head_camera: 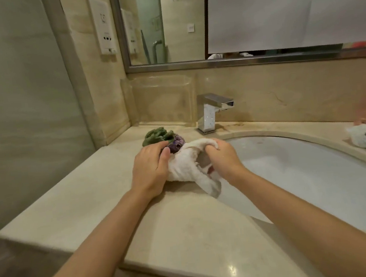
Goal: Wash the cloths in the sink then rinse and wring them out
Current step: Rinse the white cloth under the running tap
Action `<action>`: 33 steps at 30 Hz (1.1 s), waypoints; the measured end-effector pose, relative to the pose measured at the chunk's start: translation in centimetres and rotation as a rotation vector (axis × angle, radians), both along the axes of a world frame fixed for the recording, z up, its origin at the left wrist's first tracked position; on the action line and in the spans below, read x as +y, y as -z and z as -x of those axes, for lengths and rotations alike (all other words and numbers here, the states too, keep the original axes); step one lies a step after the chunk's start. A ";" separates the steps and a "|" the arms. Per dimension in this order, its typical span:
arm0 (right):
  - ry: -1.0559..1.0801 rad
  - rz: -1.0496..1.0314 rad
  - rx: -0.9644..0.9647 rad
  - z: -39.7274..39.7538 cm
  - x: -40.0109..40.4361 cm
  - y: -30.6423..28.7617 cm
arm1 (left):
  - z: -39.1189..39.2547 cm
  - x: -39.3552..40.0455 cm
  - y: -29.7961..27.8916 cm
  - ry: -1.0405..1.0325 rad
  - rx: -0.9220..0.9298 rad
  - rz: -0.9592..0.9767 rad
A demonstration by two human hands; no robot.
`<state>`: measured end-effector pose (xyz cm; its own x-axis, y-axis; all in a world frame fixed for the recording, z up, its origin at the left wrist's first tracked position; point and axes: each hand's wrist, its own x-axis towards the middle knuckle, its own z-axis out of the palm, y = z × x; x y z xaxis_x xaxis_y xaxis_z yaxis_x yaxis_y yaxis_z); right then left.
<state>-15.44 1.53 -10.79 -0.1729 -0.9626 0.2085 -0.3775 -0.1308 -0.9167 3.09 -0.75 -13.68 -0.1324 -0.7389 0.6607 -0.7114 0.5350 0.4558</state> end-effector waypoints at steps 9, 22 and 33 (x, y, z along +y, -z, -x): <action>0.292 -0.269 -0.747 6.5 0.4 2.2 | 8.8 2.8 -1.7 0.227 0.216 -0.330; 0.154 -0.358 -0.575 6.7 -0.7 2.8 | 16.0 -1.2 -0.4 0.024 0.490 -0.567; 0.140 -0.248 -0.255 5.8 1.2 4.6 | 15.5 -1.4 -0.4 -0.139 0.713 -0.662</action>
